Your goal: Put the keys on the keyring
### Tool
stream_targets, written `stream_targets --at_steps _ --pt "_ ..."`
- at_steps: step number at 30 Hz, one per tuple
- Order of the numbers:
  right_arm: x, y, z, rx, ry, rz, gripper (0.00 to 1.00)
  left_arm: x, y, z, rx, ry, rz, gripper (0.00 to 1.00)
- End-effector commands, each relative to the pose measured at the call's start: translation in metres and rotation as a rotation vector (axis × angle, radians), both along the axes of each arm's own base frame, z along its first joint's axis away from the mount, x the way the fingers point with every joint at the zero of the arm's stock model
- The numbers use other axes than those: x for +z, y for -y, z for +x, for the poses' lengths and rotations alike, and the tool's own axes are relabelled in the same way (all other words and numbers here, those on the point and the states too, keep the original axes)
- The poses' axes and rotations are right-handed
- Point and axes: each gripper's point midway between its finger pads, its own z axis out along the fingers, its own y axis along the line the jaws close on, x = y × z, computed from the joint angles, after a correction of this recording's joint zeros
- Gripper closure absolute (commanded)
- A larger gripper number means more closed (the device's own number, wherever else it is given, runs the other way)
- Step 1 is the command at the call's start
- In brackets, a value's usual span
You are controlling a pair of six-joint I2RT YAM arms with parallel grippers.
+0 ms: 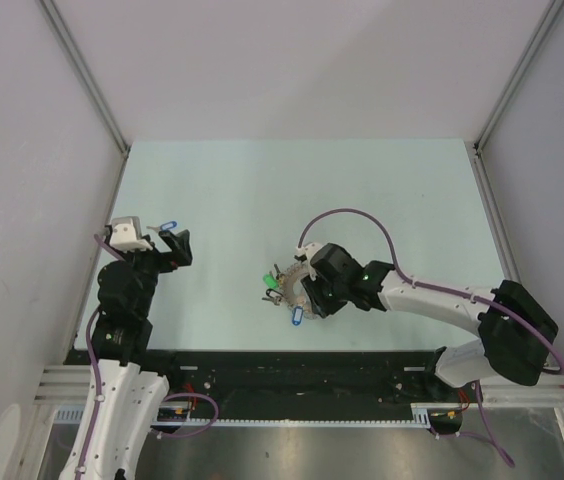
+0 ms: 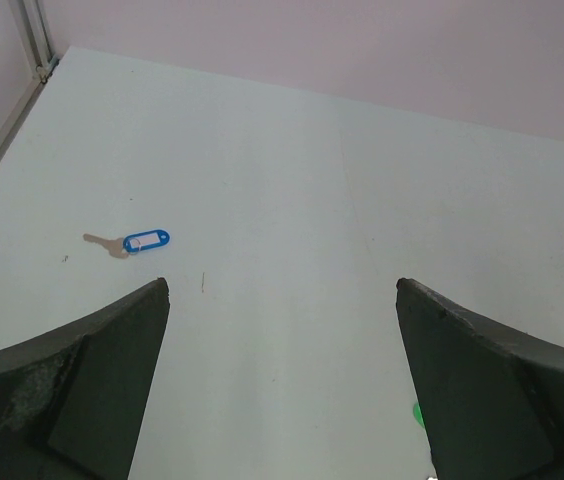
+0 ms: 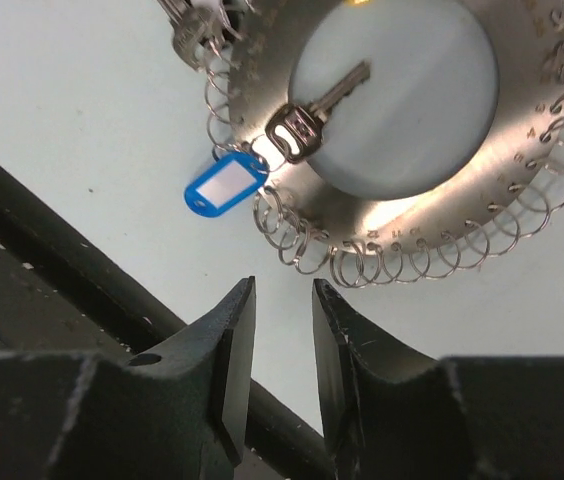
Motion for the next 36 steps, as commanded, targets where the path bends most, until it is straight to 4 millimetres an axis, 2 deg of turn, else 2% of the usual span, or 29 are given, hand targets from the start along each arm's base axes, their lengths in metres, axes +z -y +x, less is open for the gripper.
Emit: stream_targets --at_steps 1,10,20,26,31,36 --pt "-0.007 0.003 0.007 -0.079 0.056 -0.018 0.65 0.01 0.006 0.001 -0.026 0.025 -0.011 0.0" --pt "-0.027 0.007 0.003 -0.089 0.04 -0.064 0.55 0.009 0.005 0.002 -0.026 0.02 -0.009 0.0" --pt "-0.045 0.022 0.009 -0.138 0.06 -0.153 0.56 0.004 0.006 0.005 -0.028 -0.004 -0.007 0.0" --pt "-0.038 0.039 0.027 -0.248 0.095 -0.149 0.66 0.003 0.006 0.006 -0.026 -0.014 -0.007 0.0" --pt "-0.027 0.06 0.044 -0.364 0.106 -0.123 0.68 0.001 0.006 0.007 -0.026 -0.02 -0.006 0.0" --pt "0.0 0.049 0.045 -0.356 0.12 0.006 0.65 0.002 0.006 0.007 -0.028 -0.017 -0.008 0.0"
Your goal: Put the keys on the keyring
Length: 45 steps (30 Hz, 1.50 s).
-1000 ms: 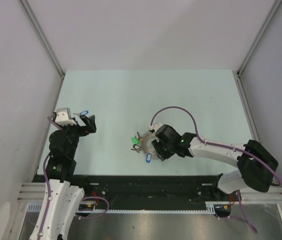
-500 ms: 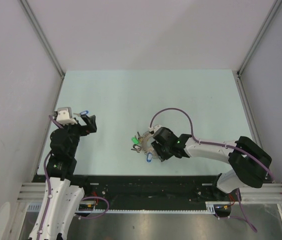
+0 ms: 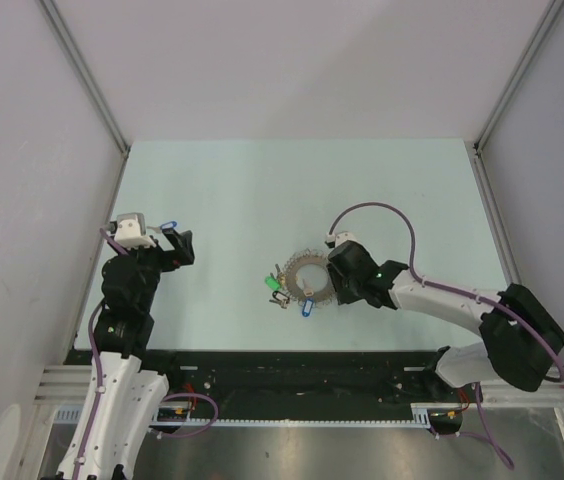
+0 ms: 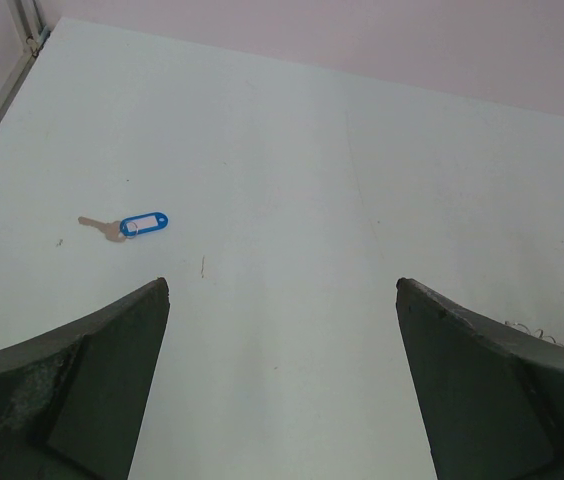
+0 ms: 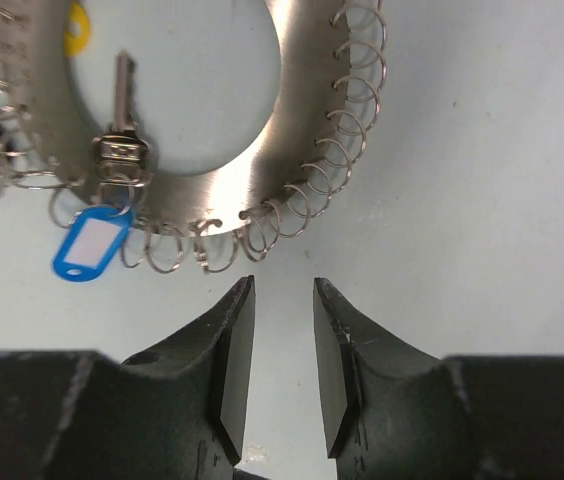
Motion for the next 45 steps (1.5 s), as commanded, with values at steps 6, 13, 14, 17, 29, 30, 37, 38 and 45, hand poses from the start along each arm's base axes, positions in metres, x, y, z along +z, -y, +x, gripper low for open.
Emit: stream_targets --at_steps 6,13,14,17,29,30,37,38,45 --pt "0.035 -0.032 -0.006 0.026 -0.004 0.253 0.68 0.016 0.005 0.0 -0.022 0.037 -0.013 0.0" --pt "0.022 -0.036 -0.005 -0.009 -0.041 0.28 0.74 0.016 0.005 -0.001 -0.023 0.039 -0.013 0.0" --pt "0.022 -0.037 -0.004 -0.011 -0.039 0.285 0.75 0.016 0.005 -0.001 -0.023 0.037 -0.013 0.0" --pt "0.016 -0.037 0.0 -0.02 -0.042 0.278 0.77 0.015 0.006 -0.001 -0.028 0.037 -0.013 0.0" --pt "-0.001 -0.041 0.003 -0.016 -0.086 0.28 0.83 0.015 0.006 0.0 -0.031 0.034 -0.013 0.0" --pt "-0.001 -0.042 0.003 -0.013 -0.088 0.281 0.85 0.015 0.006 0.0 -0.031 0.034 -0.013 0.0" --pt "-0.004 -0.044 0.003 -0.001 -0.096 0.285 0.86 0.015 0.007 0.0 -0.034 0.034 -0.012 0.0" --pt "-0.004 -0.044 0.003 -0.001 -0.098 0.285 0.86 0.015 0.006 0.0 -0.032 0.034 -0.012 0.0" --pt "-0.006 -0.045 0.003 0.006 -0.098 0.282 0.88 0.015 0.007 0.0 -0.034 0.034 -0.012 0.0"
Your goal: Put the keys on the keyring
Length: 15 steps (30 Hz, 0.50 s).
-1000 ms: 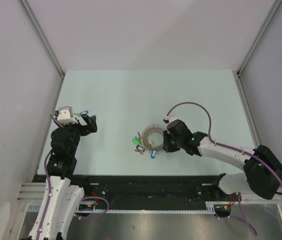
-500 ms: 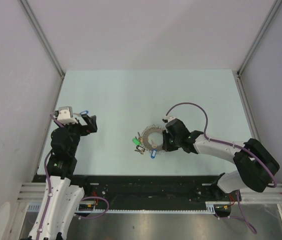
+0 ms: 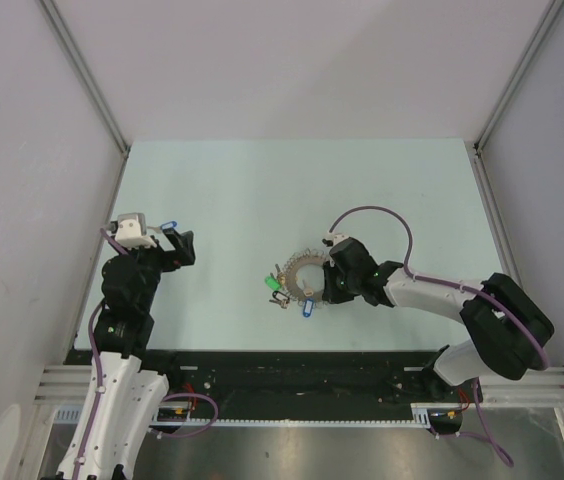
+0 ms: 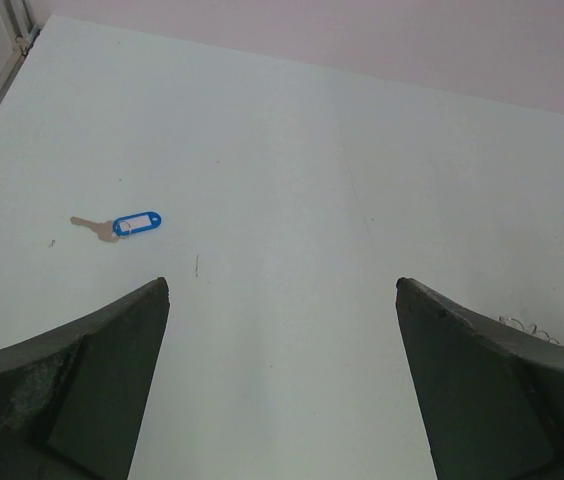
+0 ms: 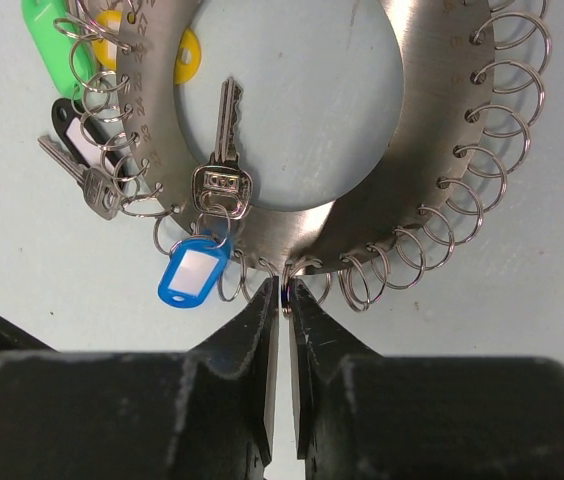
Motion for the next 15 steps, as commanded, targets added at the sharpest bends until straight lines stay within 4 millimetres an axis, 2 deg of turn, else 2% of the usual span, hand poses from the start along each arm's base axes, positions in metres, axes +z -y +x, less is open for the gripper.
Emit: stream_targets --at_steps 1,6,10,13,15 --pt "0.004 -0.005 0.006 0.0 0.021 0.024 0.89 0.015 0.004 0.0 -0.021 0.036 -0.012 0.0" --pt "0.011 -0.004 0.009 0.008 0.055 0.025 0.99 0.015 0.004 0.0 -0.021 0.035 -0.01 0.0" --pt "0.027 -0.001 0.014 0.045 0.125 -0.008 1.0 0.014 0.009 0.001 -0.047 0.032 -0.01 0.0" --pt "0.051 0.001 0.02 0.093 0.249 -0.052 1.0 0.013 0.019 0.002 -0.106 0.028 -0.007 0.0" --pt "0.077 -0.003 0.023 0.124 0.348 -0.043 1.0 0.015 0.032 0.001 -0.187 0.037 -0.008 0.0"
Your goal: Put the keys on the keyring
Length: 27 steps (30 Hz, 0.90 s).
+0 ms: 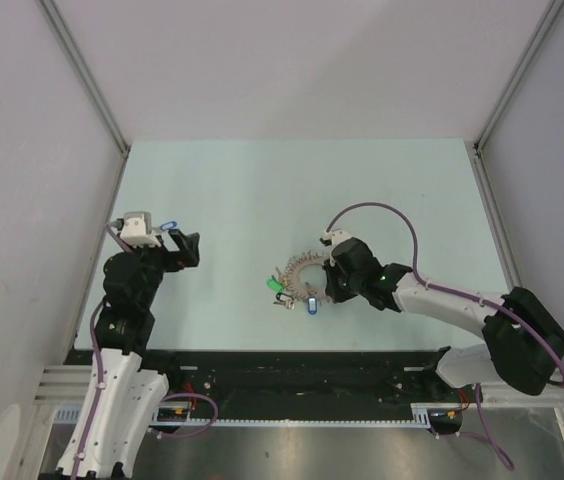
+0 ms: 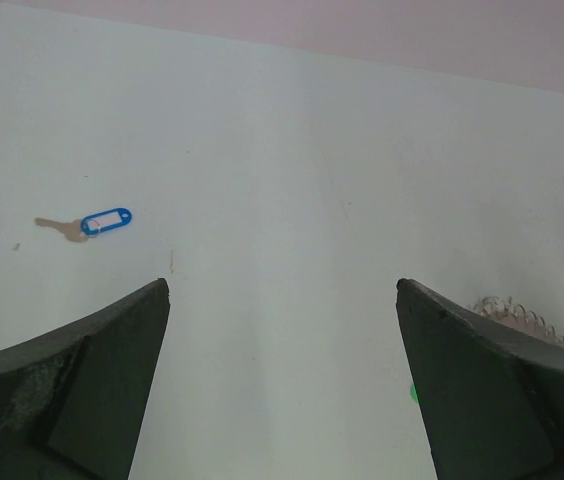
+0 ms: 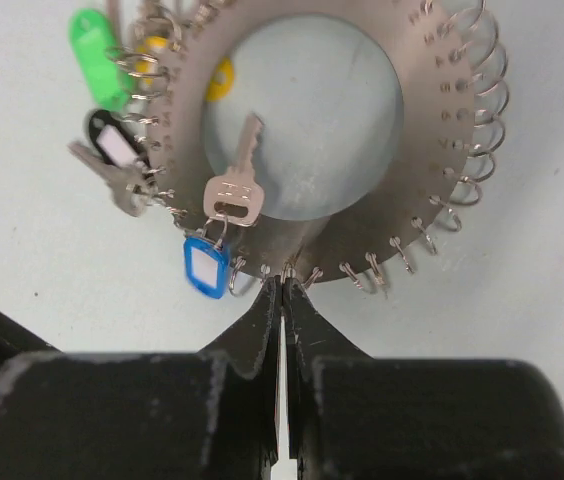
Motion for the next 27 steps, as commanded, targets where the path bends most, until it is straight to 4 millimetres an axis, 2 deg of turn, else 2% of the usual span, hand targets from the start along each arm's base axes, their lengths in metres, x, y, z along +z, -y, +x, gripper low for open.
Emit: stream_targets --at_steps 1,2,3,5,6,8,9,10,12,17,21,23,27 --pt "0.068 -0.008 0.021 0.1 0.297 -0.019 1.0 0.018 0.029 0.0 -0.169 0.054 -0.003 0.0" --pt "0.077 -0.013 0.018 0.125 0.337 -0.013 1.0 0.017 0.035 0.001 -0.206 0.048 -0.004 0.0" --pt "0.097 -0.014 0.02 0.133 0.403 0.015 1.0 0.019 0.049 -0.002 -0.291 0.057 -0.009 0.0" --pt "0.118 -0.015 0.021 0.169 0.494 0.021 1.0 0.017 0.064 -0.004 -0.382 0.05 -0.002 0.0" --pt "0.137 -0.017 0.024 0.161 0.553 0.061 1.0 0.021 0.076 -0.008 -0.457 0.055 -0.002 0.0" --pt "0.163 -0.019 0.026 0.175 0.643 0.104 1.0 0.019 0.09 -0.011 -0.534 0.037 0.003 0.0" --pt "0.177 -0.02 0.024 0.196 0.682 0.133 1.0 0.024 0.097 -0.014 -0.578 0.042 0.003 0.0" --pt "0.18 -0.02 0.024 0.217 0.705 0.126 1.0 0.025 0.101 -0.015 -0.603 0.042 0.009 0.0" --pt "0.202 -0.025 0.027 0.23 0.776 0.152 1.0 0.031 0.116 -0.021 -0.673 0.048 0.01 0.0" --pt "0.253 -0.034 0.009 0.312 0.885 0.336 1.0 0.045 0.146 -0.034 -0.814 0.089 0.029 0.0" --pt "0.283 -0.036 -0.005 0.382 0.926 0.474 1.0 0.061 0.169 -0.042 -0.916 0.156 0.032 0.0" --pt "0.297 -0.028 -0.004 0.38 0.948 0.522 1.0 0.064 0.176 -0.043 -0.939 0.161 0.019 0.0" --pt "0.306 -0.028 -0.016 0.467 0.924 0.633 1.0 0.076 0.189 -0.046 -0.982 0.198 -0.012 0.03"
